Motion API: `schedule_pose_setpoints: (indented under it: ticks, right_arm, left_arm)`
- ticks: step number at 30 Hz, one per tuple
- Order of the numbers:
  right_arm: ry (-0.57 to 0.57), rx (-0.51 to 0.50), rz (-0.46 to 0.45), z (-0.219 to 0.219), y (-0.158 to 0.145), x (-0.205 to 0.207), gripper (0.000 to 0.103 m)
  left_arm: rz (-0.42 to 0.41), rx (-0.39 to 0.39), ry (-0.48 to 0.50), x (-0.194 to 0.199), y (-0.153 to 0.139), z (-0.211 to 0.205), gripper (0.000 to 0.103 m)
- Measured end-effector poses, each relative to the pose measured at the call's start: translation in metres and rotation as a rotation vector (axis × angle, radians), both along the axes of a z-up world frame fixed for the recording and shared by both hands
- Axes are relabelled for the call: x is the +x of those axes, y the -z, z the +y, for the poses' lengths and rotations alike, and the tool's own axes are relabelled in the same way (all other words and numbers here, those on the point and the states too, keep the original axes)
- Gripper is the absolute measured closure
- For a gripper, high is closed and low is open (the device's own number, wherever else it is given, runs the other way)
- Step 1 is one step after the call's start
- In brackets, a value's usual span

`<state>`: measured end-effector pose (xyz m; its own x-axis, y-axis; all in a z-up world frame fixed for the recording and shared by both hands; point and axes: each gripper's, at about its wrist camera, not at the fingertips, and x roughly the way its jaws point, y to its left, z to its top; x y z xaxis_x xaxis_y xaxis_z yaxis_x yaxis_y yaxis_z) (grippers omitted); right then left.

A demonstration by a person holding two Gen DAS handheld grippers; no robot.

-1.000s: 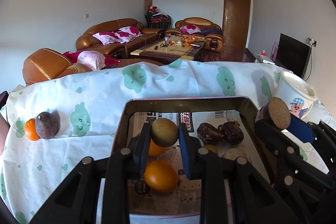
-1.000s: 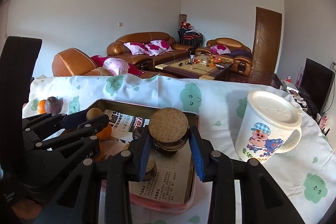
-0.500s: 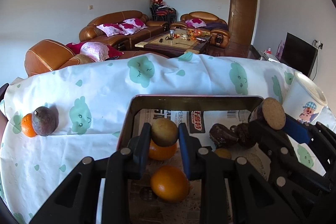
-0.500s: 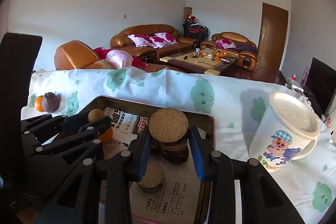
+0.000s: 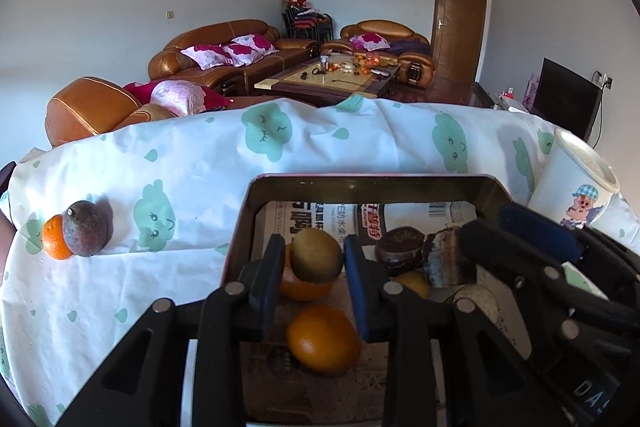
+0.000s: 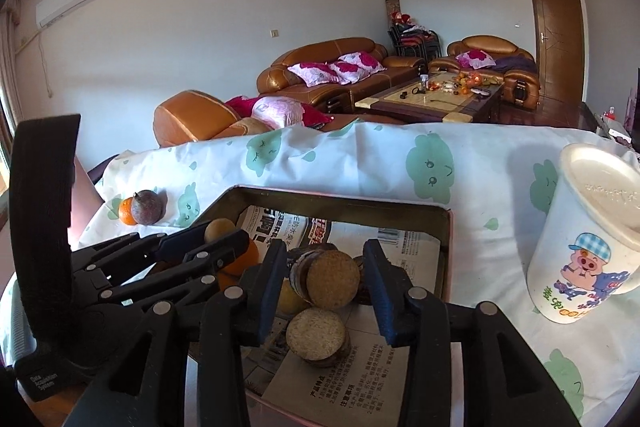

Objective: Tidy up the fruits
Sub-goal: 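Open both grippers and move them back toward the remaining fruits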

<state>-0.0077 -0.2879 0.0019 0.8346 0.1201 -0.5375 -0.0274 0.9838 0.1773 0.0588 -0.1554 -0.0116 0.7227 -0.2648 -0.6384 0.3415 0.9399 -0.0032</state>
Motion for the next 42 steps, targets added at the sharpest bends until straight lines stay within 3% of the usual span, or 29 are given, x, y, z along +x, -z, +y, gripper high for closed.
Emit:
schedule_pose_setpoints:
  ticks: [3, 4, 7, 9, 16, 21, 23, 28, 34, 39, 42]
  right_arm:
    - [0.068, -0.007, -0.066, -0.005, -0.009, -0.011, 0.044]
    - [0.097, -0.016, -0.087, -0.007, -0.012, -0.014, 0.038]
    - [0.164, -0.034, -0.127, -0.013, -0.018, -0.021, 0.036]
    - [0.191, -0.024, -0.137, -0.019, -0.02, -0.023, 0.035]
    - [0.225, 0.004, -0.136, -0.028, -0.021, -0.024, 0.029]
    - [0.28, -0.047, -0.212, -0.024, -0.026, -0.037, 0.028]
    - [0.3, -0.065, -0.243, -0.022, -0.026, -0.042, 0.021]
    - [0.285, -0.099, -0.282, -0.013, -0.026, -0.049, 0.02]
    - [0.294, -0.167, -0.287, 0.001, -0.028, -0.055, 0.02]
    - [0.335, -0.166, -0.264, 0.004, -0.027, -0.059, 0.02]
    - [0.335, -0.125, -0.228, 0.009, -0.023, -0.058, 0.02]
  left_arm:
    - [-0.023, 0.019, -0.02, -0.004, -0.002, -0.001, 0.033]
    - [-0.027, 0.02, -0.016, -0.005, -0.002, -0.001, 0.031]
    - [-0.029, 0.037, 0.007, -0.007, -0.001, -0.007, 0.018]
    - [-0.047, 0.071, 0.005, -0.009, -0.002, -0.013, 0.0]
    - [-0.116, 0.106, -0.03, -0.022, -0.008, -0.013, 0.0]
    - [-0.146, 0.1, -0.054, -0.03, -0.011, -0.008, 0.0]
    - [-0.153, 0.103, -0.058, -0.034, -0.012, -0.006, 0.0]
    - [-0.186, 0.108, -0.092, -0.042, -0.015, -0.001, 0.0]
    - [-0.063, 0.088, -0.059, -0.039, -0.005, 0.011, 0.0]
    - [-0.071, -0.006, -0.132, -0.046, -0.008, 0.044, 0.0]
    - [-0.077, 0.031, -0.157, -0.044, -0.007, 0.06, 0.0]
